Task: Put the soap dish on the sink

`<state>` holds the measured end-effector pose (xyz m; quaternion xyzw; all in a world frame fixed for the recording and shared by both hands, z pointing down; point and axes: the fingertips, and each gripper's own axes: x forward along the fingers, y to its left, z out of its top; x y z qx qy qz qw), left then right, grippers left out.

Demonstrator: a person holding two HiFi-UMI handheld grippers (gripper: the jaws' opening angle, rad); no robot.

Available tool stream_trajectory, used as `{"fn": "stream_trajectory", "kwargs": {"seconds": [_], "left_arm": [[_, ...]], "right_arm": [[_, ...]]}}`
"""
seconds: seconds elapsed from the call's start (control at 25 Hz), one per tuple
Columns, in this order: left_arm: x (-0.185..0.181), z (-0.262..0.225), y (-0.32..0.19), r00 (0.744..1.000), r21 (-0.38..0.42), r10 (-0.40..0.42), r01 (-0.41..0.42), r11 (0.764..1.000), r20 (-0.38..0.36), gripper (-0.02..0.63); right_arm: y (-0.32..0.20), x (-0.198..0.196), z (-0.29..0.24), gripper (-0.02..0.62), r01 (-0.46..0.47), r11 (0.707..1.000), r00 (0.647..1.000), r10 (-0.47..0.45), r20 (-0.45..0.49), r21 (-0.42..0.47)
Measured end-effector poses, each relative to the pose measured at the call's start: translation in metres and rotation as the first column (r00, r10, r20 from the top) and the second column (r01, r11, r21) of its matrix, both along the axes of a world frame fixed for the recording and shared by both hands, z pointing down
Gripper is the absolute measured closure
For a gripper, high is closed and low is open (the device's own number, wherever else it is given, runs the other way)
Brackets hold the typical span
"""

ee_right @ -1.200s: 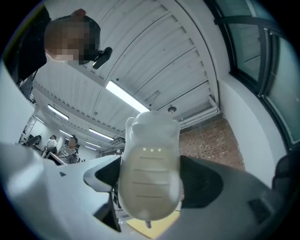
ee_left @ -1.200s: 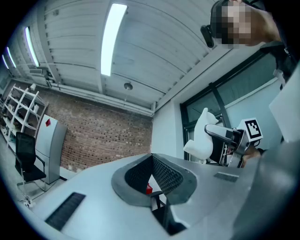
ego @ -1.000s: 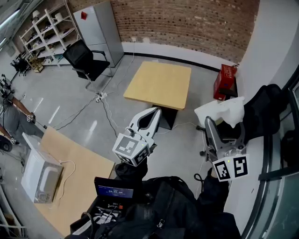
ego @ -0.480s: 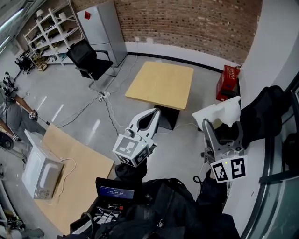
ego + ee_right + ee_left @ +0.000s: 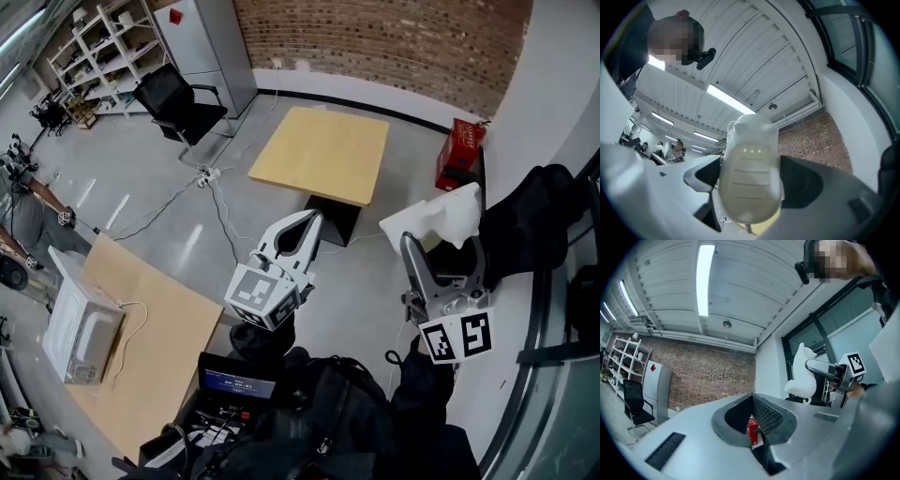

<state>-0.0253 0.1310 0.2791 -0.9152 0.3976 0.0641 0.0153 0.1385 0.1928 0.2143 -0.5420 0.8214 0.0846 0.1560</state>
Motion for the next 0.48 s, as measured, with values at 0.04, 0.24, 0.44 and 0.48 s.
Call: {"fn": "stream_trajectory", "kwargs": {"seconds": [0.04,0.24,0.44,0.48], "left_arm": [[-0.001,0.003,0.0,1.0,-0.007,-0.006,0.006,1.0,0.002,0.604],[-0.006,0.012,-0.007,0.999,-0.033,-0.033,0.033,0.999,0.01,0.604],[-0.016,0.017,-0.022,0.999,-0.034,-0.039,0.039,0.999,-0.001,0.604],[-0.017,0.018,-0.027,0.999,-0.032,-0.038,0.038,0.999,-0.003,0.604]], "right_arm": [[-0.001,0.001,0.001,0.181,0.005,1.0,1.0,-0.005,0.002,-0.002],[-0.01,0.004,0.006,0.181,0.021,1.0,1.0,-0.02,0.018,-0.012],[-0.024,-0.006,0.007,0.181,0.03,1.0,0.999,-0.03,0.014,-0.001],[-0.029,-0.007,0.007,0.181,0.03,1.0,0.999,-0.03,0.013,0.003]]}}
